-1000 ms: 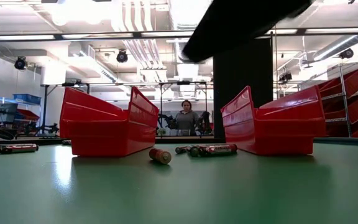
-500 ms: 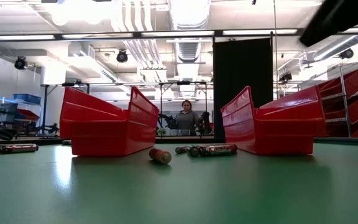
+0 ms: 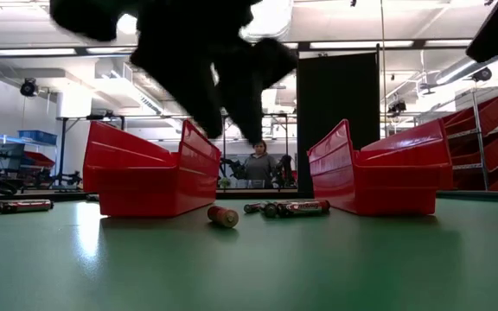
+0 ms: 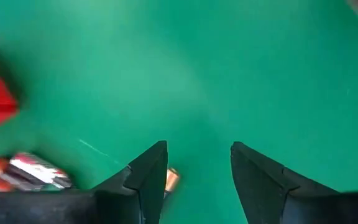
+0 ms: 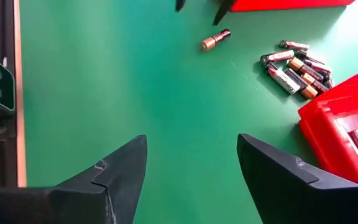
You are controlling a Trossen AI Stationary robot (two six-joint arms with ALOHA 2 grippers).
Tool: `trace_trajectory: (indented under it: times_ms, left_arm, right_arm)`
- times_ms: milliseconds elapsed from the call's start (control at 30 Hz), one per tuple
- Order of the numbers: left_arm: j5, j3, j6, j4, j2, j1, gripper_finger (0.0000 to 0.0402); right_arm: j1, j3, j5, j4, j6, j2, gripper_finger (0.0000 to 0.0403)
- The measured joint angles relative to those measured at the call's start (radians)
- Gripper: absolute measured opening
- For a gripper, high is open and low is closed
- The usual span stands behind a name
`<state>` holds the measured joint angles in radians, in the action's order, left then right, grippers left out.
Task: Sort batteries
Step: Put the brown battery into the left red bin
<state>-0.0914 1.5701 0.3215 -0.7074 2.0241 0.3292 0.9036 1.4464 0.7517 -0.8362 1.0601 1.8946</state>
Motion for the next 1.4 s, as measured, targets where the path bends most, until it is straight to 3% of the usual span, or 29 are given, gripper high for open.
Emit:
trace_trajectory:
  times_ms: [267,667,767,1000,1400]
  left_arm:
    - [0.058,0.004,0.103,-0.028,0.068,-0.039,0.0158]
    - [0.057,0.002,0.171,-0.086,0.140,-0.066,0.0154]
    - [0.056,0.005,0.172,-0.095,0.150,-0.065,0.0133]
    - [0.055,0.004,0.176,-0.101,0.167,-0.065,0.0025]
    - [0.028,0.015,0.123,-0.107,0.135,-0.066,0.0026]
  right_arm:
    - [0.011,0.000,0.006,0.003,0.075,0.000,0.0224]
    - [0.011,-0.001,0.016,0.001,0.093,0.000,0.0216]
    - [0.011,-0.001,0.034,-0.002,0.086,0.000,0.0209]
    - [0.011,-0.001,0.034,0.000,0.071,0.000,0.0185]
    - [0.011,0.000,-0.009,0.005,0.047,0.000,0.0149]
